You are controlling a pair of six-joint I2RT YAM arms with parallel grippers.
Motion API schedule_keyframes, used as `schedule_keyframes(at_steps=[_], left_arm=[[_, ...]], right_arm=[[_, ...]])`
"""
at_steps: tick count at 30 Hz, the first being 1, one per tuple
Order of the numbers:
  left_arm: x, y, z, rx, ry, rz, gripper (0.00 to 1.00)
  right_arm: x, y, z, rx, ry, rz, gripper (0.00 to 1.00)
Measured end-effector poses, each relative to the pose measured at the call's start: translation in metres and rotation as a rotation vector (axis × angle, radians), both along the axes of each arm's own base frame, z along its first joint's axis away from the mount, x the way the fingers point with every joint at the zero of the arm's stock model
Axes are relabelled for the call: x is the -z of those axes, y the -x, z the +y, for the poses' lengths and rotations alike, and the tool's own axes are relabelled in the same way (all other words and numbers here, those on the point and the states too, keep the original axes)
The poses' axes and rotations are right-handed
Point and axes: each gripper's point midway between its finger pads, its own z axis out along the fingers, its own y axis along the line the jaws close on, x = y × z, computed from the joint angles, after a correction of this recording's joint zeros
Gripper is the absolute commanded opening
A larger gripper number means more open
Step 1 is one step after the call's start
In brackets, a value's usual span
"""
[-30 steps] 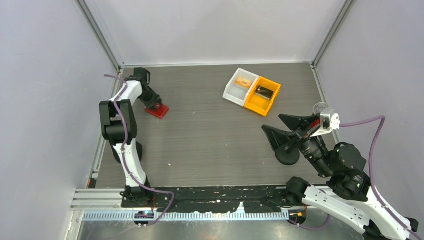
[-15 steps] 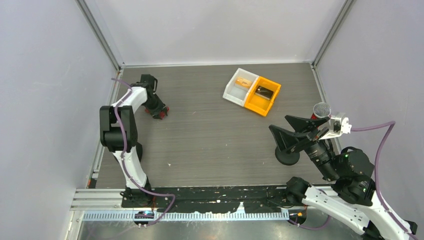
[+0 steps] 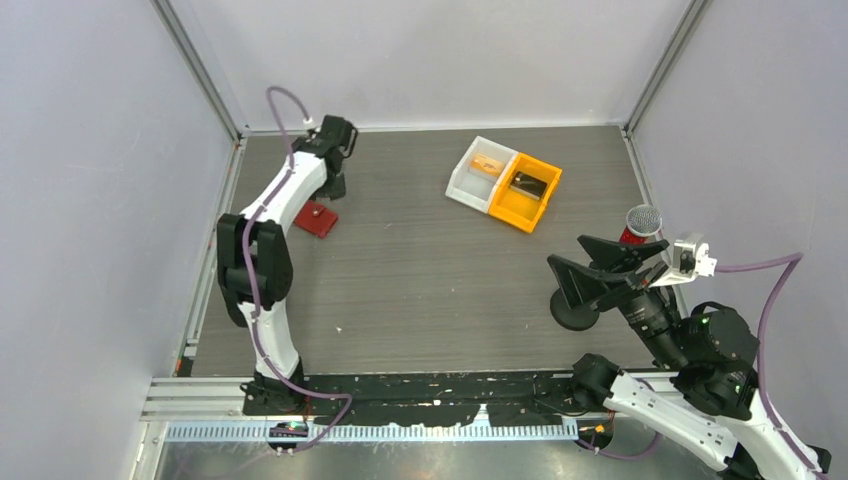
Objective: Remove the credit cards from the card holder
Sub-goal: Move the card holder to the center of the board.
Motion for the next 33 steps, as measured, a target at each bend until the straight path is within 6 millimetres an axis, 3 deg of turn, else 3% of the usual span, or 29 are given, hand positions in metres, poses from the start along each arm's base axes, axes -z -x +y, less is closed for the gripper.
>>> schedule_keyframes(at_steps=[3, 5, 7, 10, 13, 17, 26, 29, 33], left_arm=[[-0.041, -0.024, -0.002, 0.124, -0.239, -0.096, 0.44], [-0.051, -0.028, -0.005, 0.215, -0.37, -0.103, 0.43], [-0.046, -0.029, -0.011, 0.321, -0.461, -0.082, 0.43], [-0.023, -0.022, -0.007, 0.455, -0.538, -0.002, 0.45], [0.001, -0.015, 0.001, 0.576, -0.57, 0.1, 0.45], [0.015, -0.019, 0.004, 0.665, -0.589, 0.153, 0.45], [0.011, -0.03, -0.007, 0.848, -0.645, 0.193, 0.47], [0.01, -0.041, -0.011, 0.824, -0.648, 0.199, 0.47], [0.005, -0.074, -0.02, 0.671, -0.519, 0.143, 0.43]], right_arm=[[-0.002, 0.002, -0.004, 0.005, 0.0, -0.015, 0.97], [-0.002, 0.002, -0.006, 0.01, 0.004, -0.023, 0.97], [-0.003, 0.002, -0.007, 0.017, 0.013, -0.032, 0.97], [-0.003, 0.002, -0.01, 0.026, 0.024, -0.044, 0.97], [-0.004, 0.003, -0.014, 0.038, 0.025, -0.056, 0.97], [-0.005, 0.002, -0.018, 0.059, 0.03, -0.063, 0.96], [-0.004, -0.002, -0.023, 0.092, 0.028, -0.059, 0.96], [-0.005, -0.002, -0.024, 0.097, 0.025, -0.059, 0.96], [-0.005, -0.003, -0.024, 0.099, 0.024, -0.058, 0.96]])
